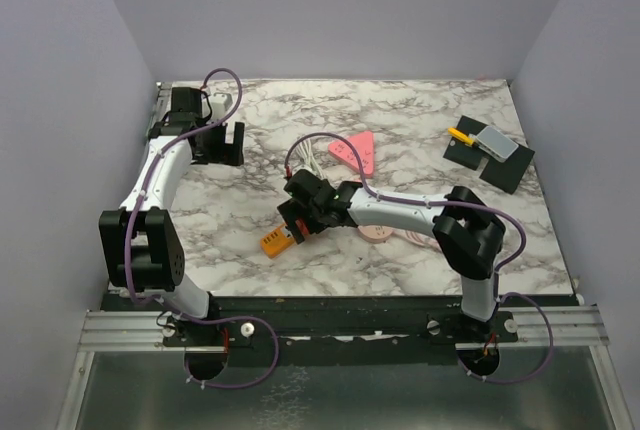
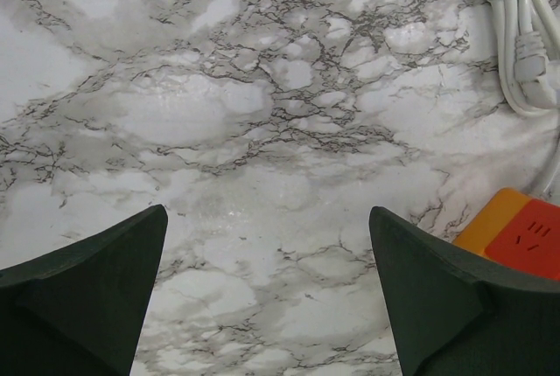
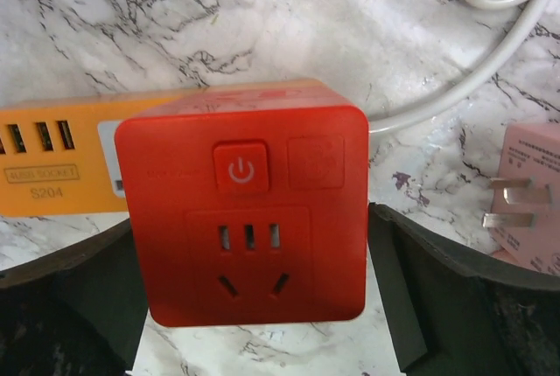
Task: Insert the plug
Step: Insert the plug into the socket, then move the socket to the center of the board.
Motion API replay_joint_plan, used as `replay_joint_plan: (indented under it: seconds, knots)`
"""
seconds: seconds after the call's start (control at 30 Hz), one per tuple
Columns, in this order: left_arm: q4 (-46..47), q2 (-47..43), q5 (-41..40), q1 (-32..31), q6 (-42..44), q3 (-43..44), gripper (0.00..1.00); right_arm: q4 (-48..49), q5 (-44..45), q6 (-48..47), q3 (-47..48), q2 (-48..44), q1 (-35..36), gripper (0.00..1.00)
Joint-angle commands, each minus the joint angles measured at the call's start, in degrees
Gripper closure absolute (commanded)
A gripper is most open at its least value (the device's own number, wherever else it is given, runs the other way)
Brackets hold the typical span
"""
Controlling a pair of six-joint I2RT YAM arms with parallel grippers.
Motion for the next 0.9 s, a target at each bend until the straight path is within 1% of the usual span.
replay_joint_plan:
  seconds: [0.0,0.13,0.23,0.3,0.37,0.43,0.53,0.63,0.7,0.8,0.87]
  knots:
    - [-2.4,-4.9,3.5,-2.3,3.4,-1.1,0.01,-6.5,0.3,0.6,4.3,-1.5,0.5,0.0]
    - [-2.8,-9.0,4.7,-6.7,8.2,-6.0,0.01,-9.1,0.2,-1.1,7.3,-5.2,0.2,0.0]
    - [-2.9,-12.1,5.0,-10.2,12.1,-10.2,0.01,-10.2,-0.5,-2.5,6.2,-9.8,-0.9,0.0]
    - [-2.5,-14.0,7.2,-10.9,14.1,-12.1,0.03,-8.0,-1.4,-2.6,1.6,-15.1,-2.9,0.0]
    - [-1.6,-15.8,9.8,-11.0,15.1,-13.6,0.03,-4.7,-3.5,-2.3,-4.2,-20.8,-6.4,0.0]
    - [-1.4,-17.3,12.4,-11.4,16.3,-14.9,0.03,-4.7,-5.2,-1.5,-7.4,-24.6,-10.5,0.0]
    - [-1.4,-19.3,14.3,-14.0,18.6,-17.9,0.02,-5.5,-5.0,-0.9,-10.0,-28.0,-15.8,0.0]
    - [-1.2,-22.8,13.3,-19.3,21.7,-22.9,0.01,-5.6,-6.7,0.9,-11.9,-29.6,-23.1,0.0]
    - [-0.2,-25.7,12.8,-22.1,23.5,-27.0,0.01,-5.5,-7.1,1.8,-12.6,-30.3,-26.8,0.0]
    - [1.9,-29.3,9.5,-26.8,24.9,-31.8,0.01,-4.9,-6.1,2.6,-13.2,-31.1,-28.5,0.0]
    - [3.4,-30.2,7.4,-28.8,25.9,-34.0,0.01,-4.9,-5.5,3.0,-13.1,-31.1,-28.8,0.0]
